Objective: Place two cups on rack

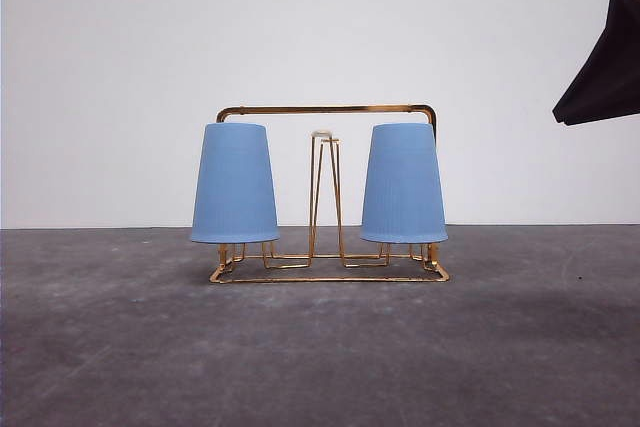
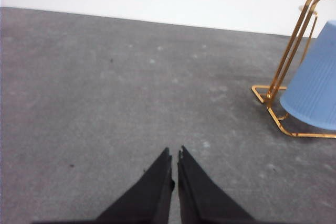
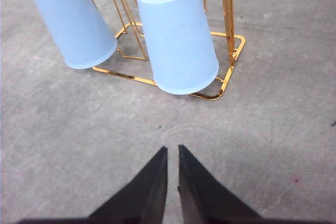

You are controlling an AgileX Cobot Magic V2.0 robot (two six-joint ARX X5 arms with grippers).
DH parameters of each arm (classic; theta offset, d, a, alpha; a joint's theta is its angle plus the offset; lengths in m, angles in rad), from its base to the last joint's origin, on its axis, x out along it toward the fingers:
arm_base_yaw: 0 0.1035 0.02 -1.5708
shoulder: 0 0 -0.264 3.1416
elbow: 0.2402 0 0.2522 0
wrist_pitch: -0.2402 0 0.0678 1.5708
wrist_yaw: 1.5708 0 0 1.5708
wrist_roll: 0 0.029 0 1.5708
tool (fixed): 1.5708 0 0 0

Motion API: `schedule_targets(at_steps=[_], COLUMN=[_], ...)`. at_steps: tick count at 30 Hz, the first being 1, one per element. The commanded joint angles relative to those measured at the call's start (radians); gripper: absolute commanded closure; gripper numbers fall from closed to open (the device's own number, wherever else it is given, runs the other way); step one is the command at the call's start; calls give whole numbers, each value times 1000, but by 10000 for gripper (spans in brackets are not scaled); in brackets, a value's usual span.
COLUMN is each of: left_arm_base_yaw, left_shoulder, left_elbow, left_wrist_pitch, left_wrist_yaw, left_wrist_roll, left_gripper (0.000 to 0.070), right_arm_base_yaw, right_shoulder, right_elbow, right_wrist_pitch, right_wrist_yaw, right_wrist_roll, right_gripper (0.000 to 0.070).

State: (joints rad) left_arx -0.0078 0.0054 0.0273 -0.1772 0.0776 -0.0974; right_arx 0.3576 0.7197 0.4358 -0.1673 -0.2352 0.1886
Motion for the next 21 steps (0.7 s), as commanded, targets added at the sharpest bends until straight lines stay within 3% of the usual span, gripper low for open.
schedule_targets(at_steps=[1,19,20,21], left_arm_base_yaw=[0,-1,-1,-1], left_shoulder=[-3,-1,-1,-1], left_elbow=[-14,-14,-14,-14], left_wrist_pitch=[-5,-4,-4,-4], left_wrist_yaw=[-3,-3,-3,-3], left_wrist_roll=[3,3,3,3], left_gripper=[700,700,700,700], right_arm_base_yaw=[3,3,3,0], right_shoulder=[4,4,3,-2], right_elbow=[9,9,9,9], right_wrist_pitch=[11,10,10,6], right_wrist_yaw=[0,0,1,12], right_wrist_roll=[9,6,-1,-57], right_gripper=[667,667,667,667])
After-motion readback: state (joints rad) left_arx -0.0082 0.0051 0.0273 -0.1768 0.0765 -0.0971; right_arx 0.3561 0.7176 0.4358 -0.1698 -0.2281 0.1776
